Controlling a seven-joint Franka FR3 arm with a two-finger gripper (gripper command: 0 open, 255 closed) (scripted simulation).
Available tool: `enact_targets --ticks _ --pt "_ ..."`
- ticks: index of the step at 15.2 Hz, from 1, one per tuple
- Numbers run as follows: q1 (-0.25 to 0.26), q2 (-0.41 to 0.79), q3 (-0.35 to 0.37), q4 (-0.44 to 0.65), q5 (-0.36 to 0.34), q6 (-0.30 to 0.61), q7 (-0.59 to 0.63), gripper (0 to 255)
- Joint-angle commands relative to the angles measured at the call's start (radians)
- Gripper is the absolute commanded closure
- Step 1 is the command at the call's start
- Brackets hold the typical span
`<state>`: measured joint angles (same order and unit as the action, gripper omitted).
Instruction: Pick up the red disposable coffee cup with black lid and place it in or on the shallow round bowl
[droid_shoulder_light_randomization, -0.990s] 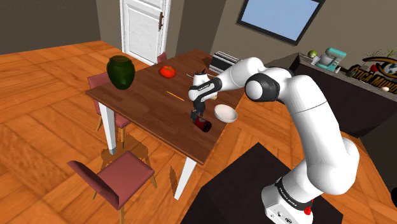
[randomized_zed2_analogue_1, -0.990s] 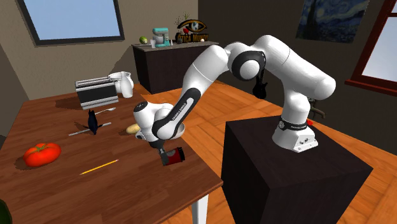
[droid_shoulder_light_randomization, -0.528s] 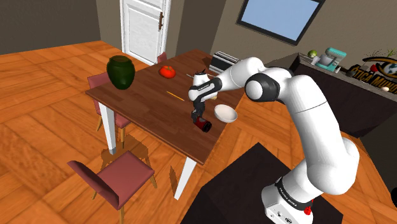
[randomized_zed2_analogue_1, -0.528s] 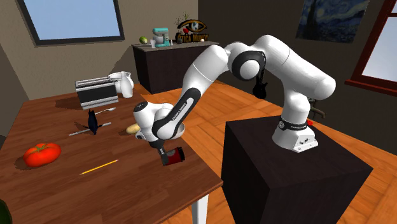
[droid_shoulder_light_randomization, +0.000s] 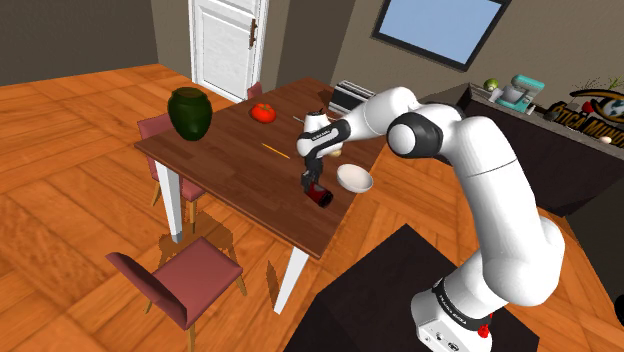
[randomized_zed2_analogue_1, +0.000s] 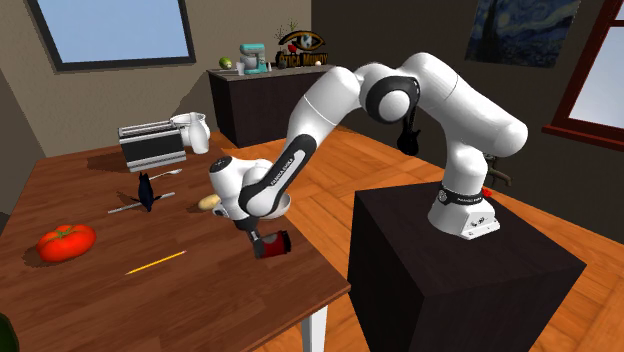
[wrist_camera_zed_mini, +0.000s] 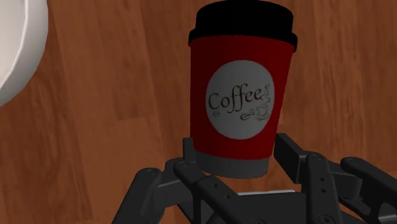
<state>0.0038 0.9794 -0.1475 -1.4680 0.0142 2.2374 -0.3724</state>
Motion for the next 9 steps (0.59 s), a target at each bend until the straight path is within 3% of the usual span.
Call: enact_targets --ticks 1,9 --pt "0.001 -0.021 -0.002 -0.008 -0.001 -0.013 -0.002 255" --pt "0.007 -0.109 -0.009 -0.046 -0.007 -0.062 -0.005 255"
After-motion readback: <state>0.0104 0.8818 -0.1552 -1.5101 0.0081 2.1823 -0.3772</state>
